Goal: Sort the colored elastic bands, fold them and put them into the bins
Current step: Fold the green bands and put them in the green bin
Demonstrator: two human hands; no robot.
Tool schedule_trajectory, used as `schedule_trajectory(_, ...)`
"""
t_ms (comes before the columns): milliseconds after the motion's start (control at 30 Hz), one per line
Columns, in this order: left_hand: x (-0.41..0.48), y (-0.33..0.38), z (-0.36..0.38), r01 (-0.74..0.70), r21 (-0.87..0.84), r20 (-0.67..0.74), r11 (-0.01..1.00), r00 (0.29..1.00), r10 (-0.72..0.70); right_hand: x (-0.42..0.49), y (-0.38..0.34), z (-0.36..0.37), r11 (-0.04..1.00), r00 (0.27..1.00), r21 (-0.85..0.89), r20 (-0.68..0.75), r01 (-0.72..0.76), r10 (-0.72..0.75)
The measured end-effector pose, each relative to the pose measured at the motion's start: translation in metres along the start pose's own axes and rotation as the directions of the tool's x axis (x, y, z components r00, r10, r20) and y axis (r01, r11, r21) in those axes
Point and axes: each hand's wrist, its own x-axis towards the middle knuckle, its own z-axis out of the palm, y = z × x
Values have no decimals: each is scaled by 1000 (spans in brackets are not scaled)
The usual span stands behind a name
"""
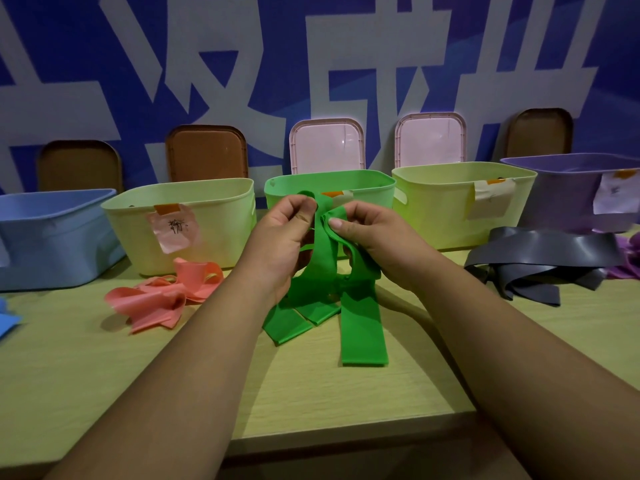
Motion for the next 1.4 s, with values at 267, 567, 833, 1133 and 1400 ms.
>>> schedule_trajectory(267,-1,3,1,-4,33,-95,999,995,7,3,1,0,1000,999,-8,-49,-13,13)
schedule_trajectory(567,-2,1,0,-62,266,-46,962,996,77,-4,-6,0,1000,999,-11,14,29,-29)
schedule_trajectory(833,-3,4,-4,-25,272,-27,962,999,34,-1,-4,0,989,998,-139,-44,45,-52)
schedule_trajectory(1133,-1,5,-4,-49,350,-16,935,998,59,0,-3,-1,992,988,-104,-130,64,-78)
schedule_trajectory(1400,1,4,-7,-47,331,-51,942,996,67,-7,-6,1,996,999,-84,5,41,-41)
